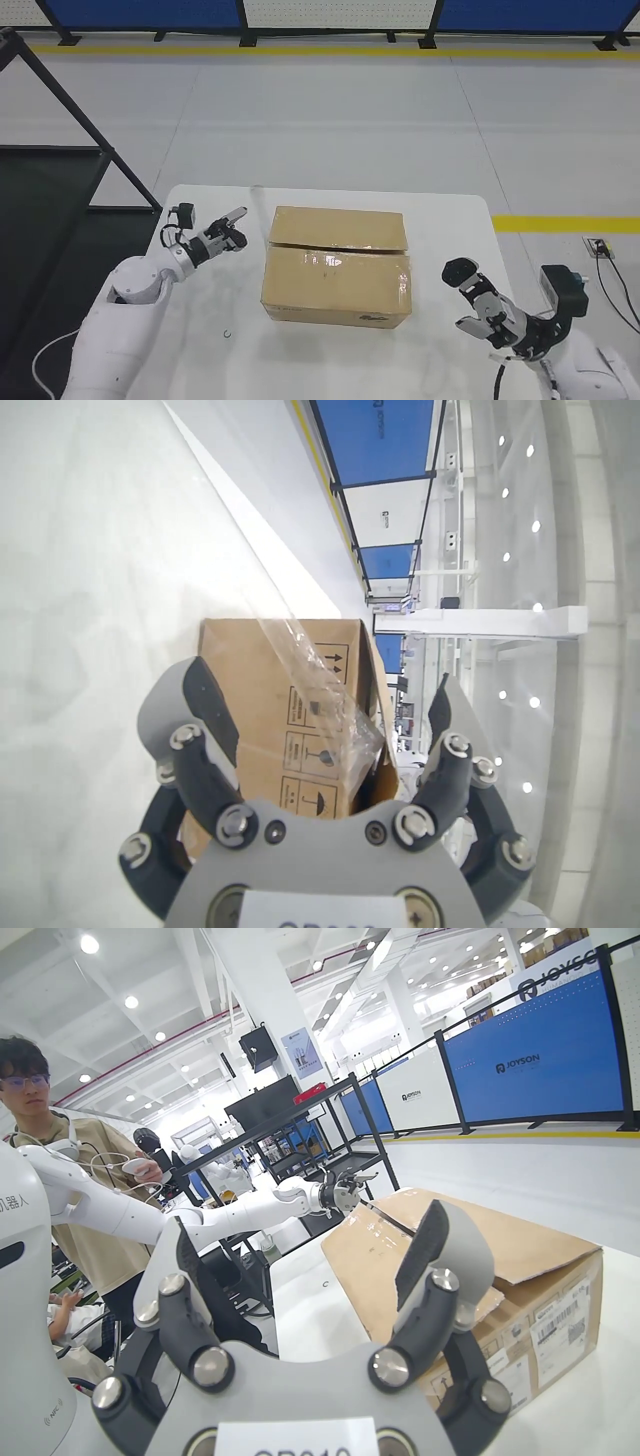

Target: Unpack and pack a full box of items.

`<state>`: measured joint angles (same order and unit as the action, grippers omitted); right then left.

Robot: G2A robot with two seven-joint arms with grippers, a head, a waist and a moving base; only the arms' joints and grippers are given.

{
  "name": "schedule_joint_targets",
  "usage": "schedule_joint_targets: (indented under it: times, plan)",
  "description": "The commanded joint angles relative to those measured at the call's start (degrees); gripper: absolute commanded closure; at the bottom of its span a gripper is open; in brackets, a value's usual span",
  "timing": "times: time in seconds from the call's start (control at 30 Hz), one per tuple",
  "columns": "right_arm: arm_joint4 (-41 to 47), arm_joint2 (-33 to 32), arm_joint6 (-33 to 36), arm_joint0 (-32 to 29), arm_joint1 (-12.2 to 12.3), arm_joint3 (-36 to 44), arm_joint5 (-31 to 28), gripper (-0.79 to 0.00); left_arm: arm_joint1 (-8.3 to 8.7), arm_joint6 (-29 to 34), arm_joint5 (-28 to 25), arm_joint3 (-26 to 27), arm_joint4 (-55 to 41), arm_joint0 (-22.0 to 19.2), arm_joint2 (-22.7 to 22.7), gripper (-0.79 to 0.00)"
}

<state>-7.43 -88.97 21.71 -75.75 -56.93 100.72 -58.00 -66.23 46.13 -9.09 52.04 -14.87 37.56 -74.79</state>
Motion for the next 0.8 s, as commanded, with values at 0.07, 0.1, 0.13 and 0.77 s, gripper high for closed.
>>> schedule_joint_targets:
  times: [0.07,0.1,0.13,0.77]
  plan:
    - [0.0,0.0,0.0,0.0,0.0,0.0,0.0,-0.785,-1.64,-2.42,0.41,-5.29,-2.09,-3.49,3.53,-0.785]
    - [0.0,0.0,0.0,0.0,0.0,0.0,0.0,-0.785,-2.1,-2.85,0.54,-6.79,-2.45,-4.49,4.46,-0.785]
    - [0.0,0.0,0.0,0.0,0.0,0.0,0.0,-0.785,-2.62,-3.09,0.64,-8.36,-3.67,-5.42,5.19,-0.785]
    - [0.0,0.0,0.0,0.0,0.0,0.0,0.0,-0.785,-10.0,-2.82,-11.18,-29.69,-13.92,-16.22,11.66,-0.785]
